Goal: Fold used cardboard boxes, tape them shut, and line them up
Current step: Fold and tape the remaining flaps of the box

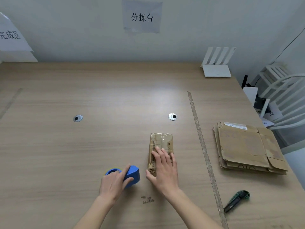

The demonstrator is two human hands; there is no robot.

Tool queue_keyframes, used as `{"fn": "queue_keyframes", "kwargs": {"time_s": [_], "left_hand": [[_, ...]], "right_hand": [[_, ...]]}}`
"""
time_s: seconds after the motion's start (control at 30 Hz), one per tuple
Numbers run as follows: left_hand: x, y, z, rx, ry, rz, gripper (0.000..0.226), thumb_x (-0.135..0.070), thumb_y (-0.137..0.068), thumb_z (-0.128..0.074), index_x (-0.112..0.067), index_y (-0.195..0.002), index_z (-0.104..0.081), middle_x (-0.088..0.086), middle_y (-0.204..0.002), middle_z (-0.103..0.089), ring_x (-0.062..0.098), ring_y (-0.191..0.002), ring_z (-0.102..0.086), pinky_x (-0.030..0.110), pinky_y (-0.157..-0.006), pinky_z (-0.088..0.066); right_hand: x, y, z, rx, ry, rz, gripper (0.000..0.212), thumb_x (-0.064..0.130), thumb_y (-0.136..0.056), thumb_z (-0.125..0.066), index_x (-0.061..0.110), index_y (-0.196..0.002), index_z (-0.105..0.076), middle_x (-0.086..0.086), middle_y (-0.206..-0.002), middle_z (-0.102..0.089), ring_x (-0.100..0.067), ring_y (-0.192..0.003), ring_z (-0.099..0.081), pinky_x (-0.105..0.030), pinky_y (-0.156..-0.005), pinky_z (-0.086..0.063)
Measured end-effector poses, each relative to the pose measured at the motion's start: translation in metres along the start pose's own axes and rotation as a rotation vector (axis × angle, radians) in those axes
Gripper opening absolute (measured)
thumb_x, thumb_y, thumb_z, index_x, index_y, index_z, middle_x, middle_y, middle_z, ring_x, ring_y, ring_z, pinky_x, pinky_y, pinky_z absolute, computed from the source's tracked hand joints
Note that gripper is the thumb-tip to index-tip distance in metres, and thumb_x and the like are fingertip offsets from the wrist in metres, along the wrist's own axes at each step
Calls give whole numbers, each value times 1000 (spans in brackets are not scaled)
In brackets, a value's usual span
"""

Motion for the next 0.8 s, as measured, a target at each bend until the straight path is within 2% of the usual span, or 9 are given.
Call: {"fn": "queue_keyframes", "kwargs": {"time_s": [0.07,0.17,0.23,0.4,0.47,0.53,0.67,0.73,0.8], "left_hand": [[4,7,-9,-28,-10,-4,62,-58,-64,-84,-31,-117,-69,-4,-46,-40,17,-32,-44,18,-44,-1],[6,14,-17,-51,28,-12,55,-62,-79,-47,-31,-124,-58,-3,-49,-39,19,-30,-35,17,-46,2],[6,17,-24,-52,21,-35,59,-62,-78,-40,-31,-127,-53,-3,-50,-41,19,-31,-31,17,-47,3],[7,20,-35,-26,-51,-31,80,-57,-47,-93,-25,-118,-73,-2,-49,-45,20,-35,-46,24,-45,-17],[8,19,-31,-50,-75,-23,80,-66,-54,-85,-25,-122,-72,-4,-48,-41,19,-38,-47,27,-47,-23],[6,17,-19,-82,-58,-11,76,-76,-69,-59,-24,-123,-70,-5,-51,-44,18,-42,-51,29,-47,-30],[-18,13,31,-280,102,-88,68,-69,-91,-35,-21,-127,-67,-4,-91,-68,17,-74,-66,31,-62,-52],[-44,8,48,-356,168,-245,61,-63,-95,-41,-23,-138,-58,-2,-123,-64,17,-104,-64,32,-83,-52],[-67,1,55,-363,191,-374,61,-61,-98,-45,-25,-146,-48,-1,-147,-51,16,-128,-51,32,-103,-43]], "right_hand": [[-2,2,-1,-39,41,-3,77,62,-72,-63,23,-137,-52,5,-153,-43,-19,-145,-37,-49,-118,-25],[-5,6,1,-100,53,-17,75,57,-72,-66,22,-137,-52,4,-152,-43,-20,-145,-37,-51,-118,-29],[-7,6,5,-145,44,-27,72,53,-72,-66,21,-135,-54,3,-151,-45,-20,-145,-38,-51,-118,-29],[-3,5,3,-162,43,-76,64,48,-76,-61,20,-133,-55,2,-150,-45,-22,-144,-40,-51,-119,-29],[-1,4,1,-143,26,-86,63,48,-77,-59,19,-133,-55,1,-151,-44,-23,-145,-39,-51,-119,-28],[4,2,-2,-108,18,-66,66,55,-81,-58,19,-135,-54,0,-153,-42,-23,-146,-36,-52,-119,-27],[10,0,-2,40,-116,97,81,68,-91,-45,21,-156,-32,6,-168,-11,-14,-156,-1,-44,-125,-3],[4,3,1,171,-222,180,79,63,-96,-44,25,-161,-18,14,-168,6,-5,-153,14,-38,-126,2],[-6,7,7,198,-212,270,78,57,-98,-46,26,-162,-14,17,-166,8,-4,-153,12,-35,-127,0]]}}
Point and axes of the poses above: each hand's wrist, its own y-axis away from the middle knuckle, its own z-axis out of the back of the hand, x = y × z, the point moved 10 cm from there along -y, towards the middle knuckle
